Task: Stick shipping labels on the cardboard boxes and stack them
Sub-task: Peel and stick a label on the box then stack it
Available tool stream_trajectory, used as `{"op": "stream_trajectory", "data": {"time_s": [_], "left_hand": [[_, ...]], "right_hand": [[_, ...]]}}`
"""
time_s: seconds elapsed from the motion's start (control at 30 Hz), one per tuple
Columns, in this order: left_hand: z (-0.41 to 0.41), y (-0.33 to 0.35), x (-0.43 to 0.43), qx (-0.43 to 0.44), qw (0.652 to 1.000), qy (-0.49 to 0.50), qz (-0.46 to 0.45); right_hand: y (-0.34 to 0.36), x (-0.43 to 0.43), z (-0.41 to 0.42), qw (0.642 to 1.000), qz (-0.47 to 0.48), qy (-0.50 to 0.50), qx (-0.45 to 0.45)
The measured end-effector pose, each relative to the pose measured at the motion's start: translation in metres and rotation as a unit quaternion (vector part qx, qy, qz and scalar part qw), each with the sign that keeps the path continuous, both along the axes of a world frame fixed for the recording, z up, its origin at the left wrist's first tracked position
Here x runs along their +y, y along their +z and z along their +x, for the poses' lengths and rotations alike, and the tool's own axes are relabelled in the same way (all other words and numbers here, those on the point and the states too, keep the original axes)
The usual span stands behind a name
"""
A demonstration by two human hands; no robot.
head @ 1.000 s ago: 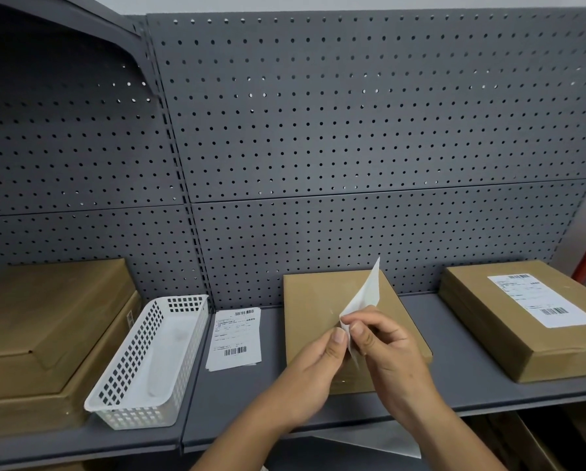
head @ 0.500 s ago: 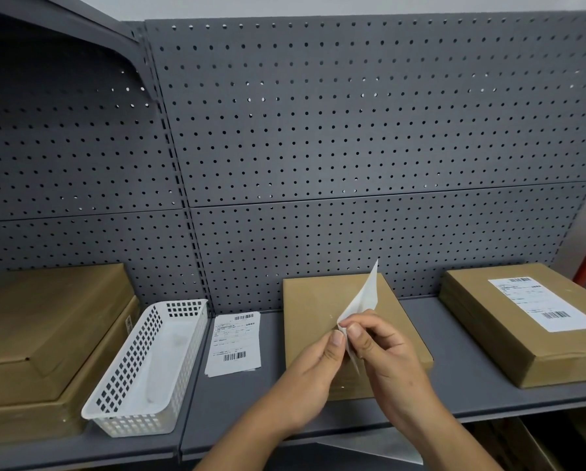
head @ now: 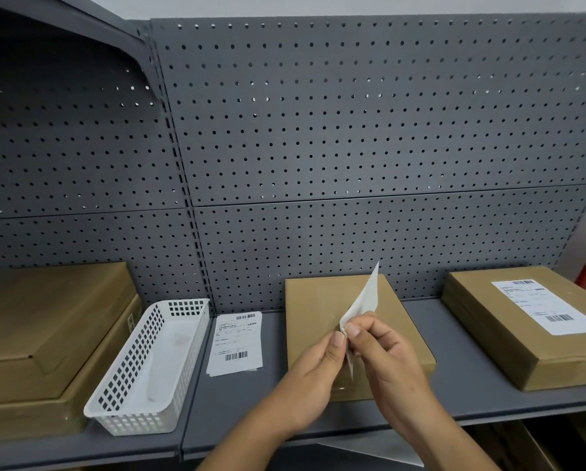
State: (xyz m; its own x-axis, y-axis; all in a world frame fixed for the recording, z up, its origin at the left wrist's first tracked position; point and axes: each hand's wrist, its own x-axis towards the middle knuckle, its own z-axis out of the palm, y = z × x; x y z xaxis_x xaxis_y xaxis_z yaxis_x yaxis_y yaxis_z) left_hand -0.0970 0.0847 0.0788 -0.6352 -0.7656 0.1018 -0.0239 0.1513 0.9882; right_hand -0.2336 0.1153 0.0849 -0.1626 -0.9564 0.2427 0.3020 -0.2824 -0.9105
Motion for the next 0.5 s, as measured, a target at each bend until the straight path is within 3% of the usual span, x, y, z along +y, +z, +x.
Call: {"op": "stream_trajectory", "data": {"time_s": [0.27,0.5], "left_hand": [[-0.003,-0.011,-0.006,0.007,0.999,0.033,0.023],[-0.006,-0.007,-0.002,0.047,0.998,0.03,0.042]], "right_hand": [[0.0,-0.001,0.002,1.0,0.004,-0.013,0.016],[-0.003,-0.002,0.0,0.994,-0.037,-0.053,0.088]]}}
